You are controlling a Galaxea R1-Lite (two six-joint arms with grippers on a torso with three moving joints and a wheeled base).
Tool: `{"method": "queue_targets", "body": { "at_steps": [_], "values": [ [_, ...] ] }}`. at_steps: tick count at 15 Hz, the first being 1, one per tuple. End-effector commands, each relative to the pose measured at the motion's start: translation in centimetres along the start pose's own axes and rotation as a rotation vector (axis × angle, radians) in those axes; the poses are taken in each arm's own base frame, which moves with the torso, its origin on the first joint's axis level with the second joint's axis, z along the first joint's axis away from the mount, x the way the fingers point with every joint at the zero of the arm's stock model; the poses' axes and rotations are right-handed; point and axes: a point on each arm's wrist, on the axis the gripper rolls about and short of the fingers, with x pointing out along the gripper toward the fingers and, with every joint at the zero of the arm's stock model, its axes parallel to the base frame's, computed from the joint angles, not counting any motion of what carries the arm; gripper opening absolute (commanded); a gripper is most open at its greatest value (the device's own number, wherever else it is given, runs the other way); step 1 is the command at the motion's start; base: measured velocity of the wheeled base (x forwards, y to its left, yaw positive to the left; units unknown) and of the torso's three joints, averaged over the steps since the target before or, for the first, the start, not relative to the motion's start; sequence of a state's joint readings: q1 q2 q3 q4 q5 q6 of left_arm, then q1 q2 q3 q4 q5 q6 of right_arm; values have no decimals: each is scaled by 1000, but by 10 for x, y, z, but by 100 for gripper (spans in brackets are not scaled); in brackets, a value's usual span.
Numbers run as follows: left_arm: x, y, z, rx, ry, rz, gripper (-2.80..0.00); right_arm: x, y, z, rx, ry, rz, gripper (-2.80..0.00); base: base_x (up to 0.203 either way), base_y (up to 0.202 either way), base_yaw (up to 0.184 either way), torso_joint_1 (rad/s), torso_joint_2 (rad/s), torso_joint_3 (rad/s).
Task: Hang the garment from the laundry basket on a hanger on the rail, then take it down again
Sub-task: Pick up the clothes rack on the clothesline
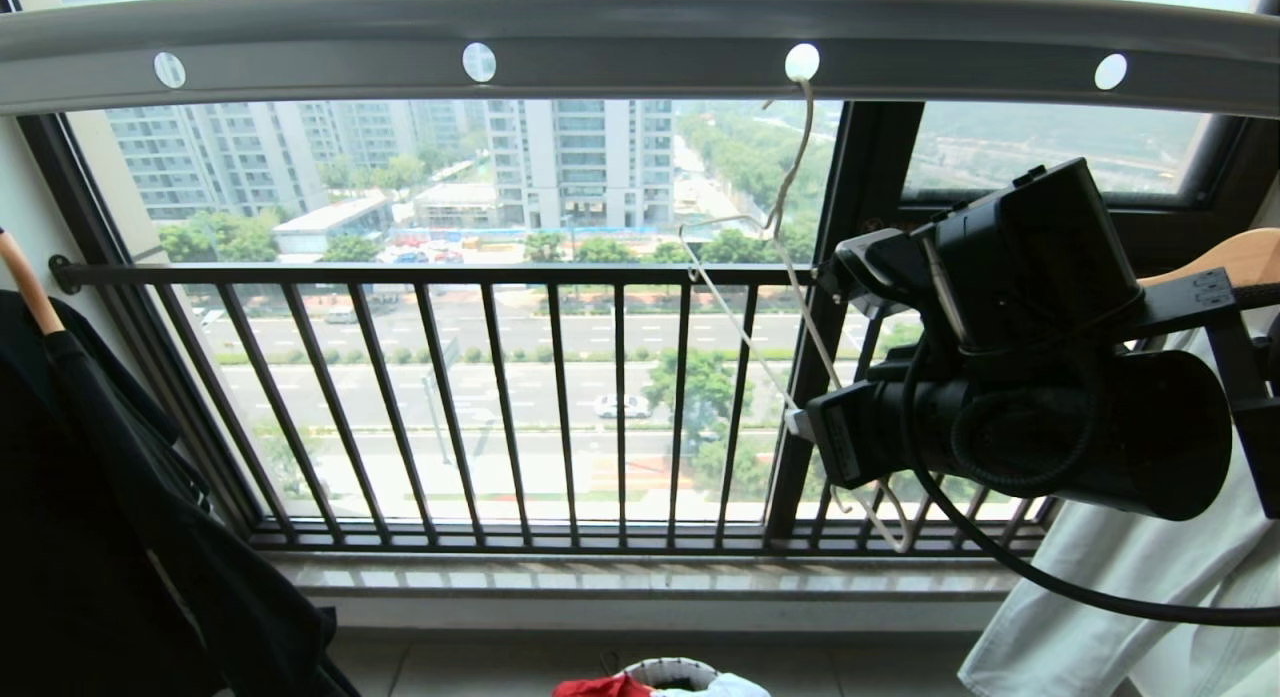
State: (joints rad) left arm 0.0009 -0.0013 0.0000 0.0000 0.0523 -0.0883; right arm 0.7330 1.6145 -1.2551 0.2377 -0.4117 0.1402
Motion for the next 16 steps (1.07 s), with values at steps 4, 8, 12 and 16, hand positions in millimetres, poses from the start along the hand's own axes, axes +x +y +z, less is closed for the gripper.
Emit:
{"method": "queue_targets", "body": {
  "at_steps": [4, 8, 12, 16],
  "values": [
    [0, 0, 0, -1, 0, 2, -280, -1, -1, -1, -2, 2, 0, -280, 0, 0, 0, 0, 0, 0],
    [0, 0, 0, -1, 0, -1, -280, -5, -2, -2, -7, -1, -4, -280, 0, 0, 0, 0, 0, 0],
    [0, 0, 0, -1, 0, 1, -280, -13, -6, -1, -2, -21, -4, -280, 0, 0, 0, 0, 0, 0],
    [0, 0, 0, -1, 1, 1, -280, -26, -11, -3, -31, -39, -3, -280, 0, 0, 0, 0, 0, 0]
  ]
}}
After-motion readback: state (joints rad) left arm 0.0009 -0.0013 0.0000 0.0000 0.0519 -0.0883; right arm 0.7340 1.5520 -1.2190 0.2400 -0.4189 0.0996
